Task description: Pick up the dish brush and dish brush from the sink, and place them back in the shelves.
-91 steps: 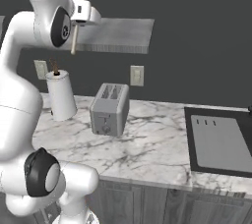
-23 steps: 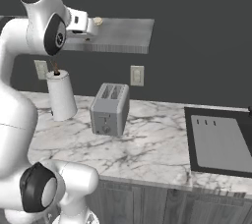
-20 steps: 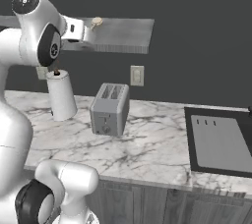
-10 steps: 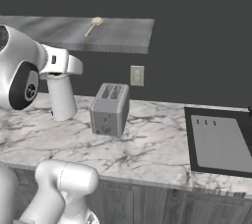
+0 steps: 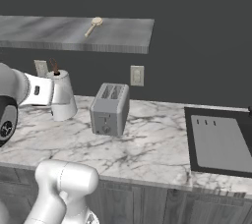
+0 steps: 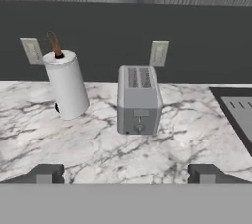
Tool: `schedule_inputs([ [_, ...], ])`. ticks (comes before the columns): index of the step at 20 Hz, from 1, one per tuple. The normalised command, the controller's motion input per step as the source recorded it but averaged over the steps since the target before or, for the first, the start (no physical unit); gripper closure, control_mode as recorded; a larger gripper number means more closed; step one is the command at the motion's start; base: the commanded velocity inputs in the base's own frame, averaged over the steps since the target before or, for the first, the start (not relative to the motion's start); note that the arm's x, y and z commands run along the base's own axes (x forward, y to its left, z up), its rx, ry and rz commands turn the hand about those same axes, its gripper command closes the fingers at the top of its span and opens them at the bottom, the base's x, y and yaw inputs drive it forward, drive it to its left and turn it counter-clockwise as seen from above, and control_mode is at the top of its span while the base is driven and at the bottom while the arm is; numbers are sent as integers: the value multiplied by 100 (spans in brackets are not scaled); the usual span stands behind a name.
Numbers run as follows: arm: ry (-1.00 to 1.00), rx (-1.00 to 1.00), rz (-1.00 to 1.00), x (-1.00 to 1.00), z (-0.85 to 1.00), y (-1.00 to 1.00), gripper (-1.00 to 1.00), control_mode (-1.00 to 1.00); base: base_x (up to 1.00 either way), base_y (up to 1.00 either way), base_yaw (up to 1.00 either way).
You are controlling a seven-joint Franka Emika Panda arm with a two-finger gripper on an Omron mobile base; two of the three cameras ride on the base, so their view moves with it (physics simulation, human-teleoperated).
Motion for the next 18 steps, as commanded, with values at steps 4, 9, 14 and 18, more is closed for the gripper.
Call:
schedule_inputs([
  [4,31,3,0,-37,-3,0,-100,-100,0,0,0],
  [9,32,2,0,-18,-1,0,-100,-100,0,0,0],
  [14,17,0,0,-15,-12,0,-100,-100,0,0,0],
  [18,5,0,0,-4,-7,0,-100,-100,0,0,0],
])
